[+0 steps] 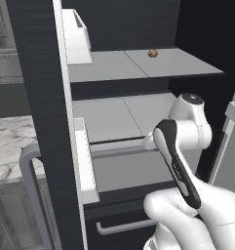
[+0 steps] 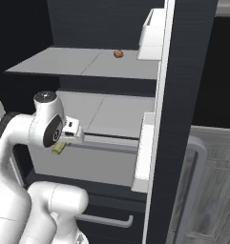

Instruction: Retrieve the butter from the fridge and place it on a plate on the dining table. Then retrieve the butter knife by the fridge and place it near the plate.

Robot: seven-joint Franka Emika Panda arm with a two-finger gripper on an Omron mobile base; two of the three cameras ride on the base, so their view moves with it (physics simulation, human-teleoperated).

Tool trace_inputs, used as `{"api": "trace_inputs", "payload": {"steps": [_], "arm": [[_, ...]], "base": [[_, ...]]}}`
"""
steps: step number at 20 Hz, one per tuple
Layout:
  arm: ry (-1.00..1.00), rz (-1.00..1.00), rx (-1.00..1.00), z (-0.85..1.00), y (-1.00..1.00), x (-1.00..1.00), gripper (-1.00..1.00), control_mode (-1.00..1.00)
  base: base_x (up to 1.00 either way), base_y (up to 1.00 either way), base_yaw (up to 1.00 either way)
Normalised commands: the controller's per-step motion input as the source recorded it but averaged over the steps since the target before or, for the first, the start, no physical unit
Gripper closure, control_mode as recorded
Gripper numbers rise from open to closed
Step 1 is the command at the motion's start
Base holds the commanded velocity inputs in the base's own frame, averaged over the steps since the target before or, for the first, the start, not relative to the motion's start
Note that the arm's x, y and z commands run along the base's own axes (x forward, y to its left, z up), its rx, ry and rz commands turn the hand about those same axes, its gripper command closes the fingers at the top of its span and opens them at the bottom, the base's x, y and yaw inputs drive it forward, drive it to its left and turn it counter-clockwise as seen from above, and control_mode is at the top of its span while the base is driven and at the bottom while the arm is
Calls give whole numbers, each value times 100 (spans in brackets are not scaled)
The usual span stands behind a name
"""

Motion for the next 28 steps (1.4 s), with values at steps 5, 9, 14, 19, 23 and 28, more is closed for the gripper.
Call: {"api": "trace_inputs", "payload": {"steps": [5, 9, 14, 19, 23, 28], "arm": [[2, 4, -13, 27, 0, -91, 100, -100], [13, -4, -2, 19, -8, -45, 100, -100], [1, -2, 3, 6, -16, -14, 100, -100], [0, 0, 0, 0, 0, -3, 100, -100], [0, 0, 0, 0, 0, -26, 100, 100], [0, 0, 0, 0, 0, 0, 100, 100]], "base": [[0, 0, 0], [0, 0, 0], [0, 0, 0], [0, 0, 0], [-38, 0, 0], [-83, 0, -15]]}}
